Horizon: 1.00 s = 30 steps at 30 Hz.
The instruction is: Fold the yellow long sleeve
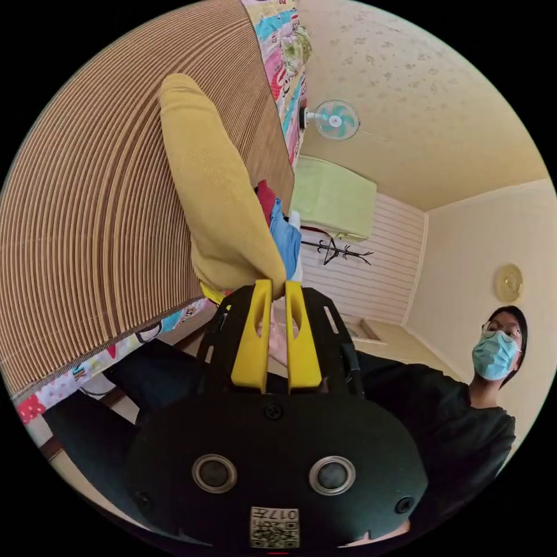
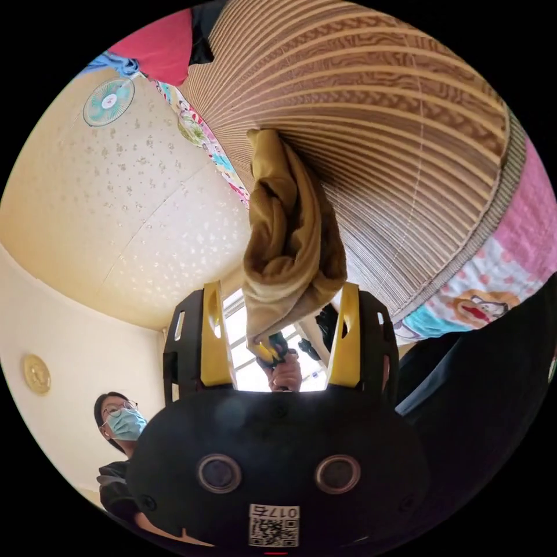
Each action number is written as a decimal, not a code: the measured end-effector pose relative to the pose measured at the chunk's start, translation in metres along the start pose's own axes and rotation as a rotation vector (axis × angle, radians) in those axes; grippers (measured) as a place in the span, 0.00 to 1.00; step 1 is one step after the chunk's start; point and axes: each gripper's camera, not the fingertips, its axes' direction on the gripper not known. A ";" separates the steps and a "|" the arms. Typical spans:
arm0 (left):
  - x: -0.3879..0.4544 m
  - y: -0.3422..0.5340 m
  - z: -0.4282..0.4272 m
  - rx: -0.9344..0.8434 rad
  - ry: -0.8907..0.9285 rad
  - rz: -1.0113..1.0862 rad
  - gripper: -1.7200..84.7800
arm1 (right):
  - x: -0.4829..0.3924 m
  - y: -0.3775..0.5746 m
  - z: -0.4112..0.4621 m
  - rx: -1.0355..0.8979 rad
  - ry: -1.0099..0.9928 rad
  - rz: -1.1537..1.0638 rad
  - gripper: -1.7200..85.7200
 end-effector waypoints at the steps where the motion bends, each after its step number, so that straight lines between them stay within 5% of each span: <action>1: 0.007 0.010 -0.008 -0.001 0.003 0.004 0.07 | 0.000 -0.001 0.010 -0.034 0.026 0.003 0.29; 7: 0.037 0.057 -0.072 0.096 0.072 0.031 0.07 | -0.014 0.026 0.075 -0.236 0.065 -0.072 0.12; 14: 0.109 0.107 -0.198 0.242 0.051 0.235 0.08 | -0.077 0.083 0.216 -0.396 0.125 -0.316 0.10; 23: 0.214 0.200 -0.392 0.551 -0.087 0.541 0.08 | -0.108 0.189 0.510 -0.651 0.062 -0.570 0.10; 27: 0.223 0.244 -0.444 0.649 -0.191 0.508 0.08 | -0.069 0.240 0.620 -0.705 0.069 -0.626 0.11; 30: 0.183 0.276 -0.469 0.726 -0.282 0.293 0.08 | 0.008 0.254 0.677 -0.772 0.199 -0.522 0.12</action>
